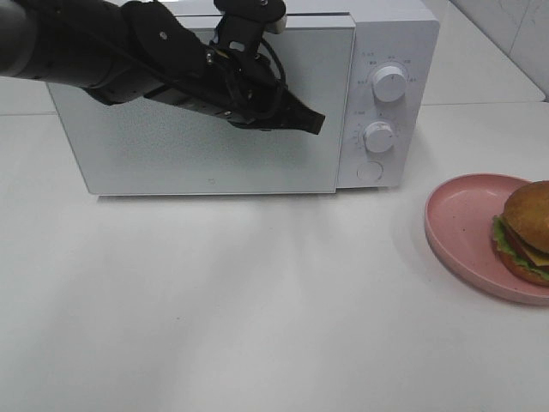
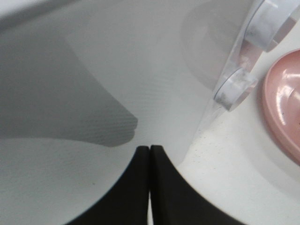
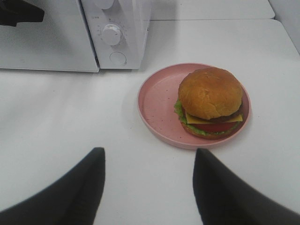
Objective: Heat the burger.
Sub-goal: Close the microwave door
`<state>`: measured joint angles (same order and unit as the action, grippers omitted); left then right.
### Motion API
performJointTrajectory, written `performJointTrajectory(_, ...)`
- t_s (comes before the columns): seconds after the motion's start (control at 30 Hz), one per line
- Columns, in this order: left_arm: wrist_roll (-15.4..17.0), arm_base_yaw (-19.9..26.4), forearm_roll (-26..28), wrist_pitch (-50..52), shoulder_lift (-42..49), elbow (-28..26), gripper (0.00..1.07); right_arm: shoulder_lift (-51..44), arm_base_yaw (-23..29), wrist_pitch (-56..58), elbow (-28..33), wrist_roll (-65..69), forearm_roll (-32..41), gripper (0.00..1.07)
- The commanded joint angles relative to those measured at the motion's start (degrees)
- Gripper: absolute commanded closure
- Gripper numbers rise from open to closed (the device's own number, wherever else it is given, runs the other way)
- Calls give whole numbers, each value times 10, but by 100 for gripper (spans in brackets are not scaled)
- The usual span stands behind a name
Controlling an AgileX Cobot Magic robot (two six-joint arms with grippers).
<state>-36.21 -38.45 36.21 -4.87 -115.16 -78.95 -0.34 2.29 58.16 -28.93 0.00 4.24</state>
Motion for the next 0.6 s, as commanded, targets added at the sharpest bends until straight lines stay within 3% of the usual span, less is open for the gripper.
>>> performJointTrajectory(0.03,-23,10,-21,57,-19,-42,107,-9,-3,-7,1,0,-2,52)
performJointTrajectory(0.2,-23,2,-29,39,-63,-110,107,-9,-3,-7,1,0,-2,52)
performJointTrajectory(0.47,-23,2,-81,35,-75,-135,107,-9,-3,-7,1,0,-2,52)
performJointTrajectory(0.6,-22,2,-83,17,-75,-135,107,-9,-3,-7,1,0,-2,52)
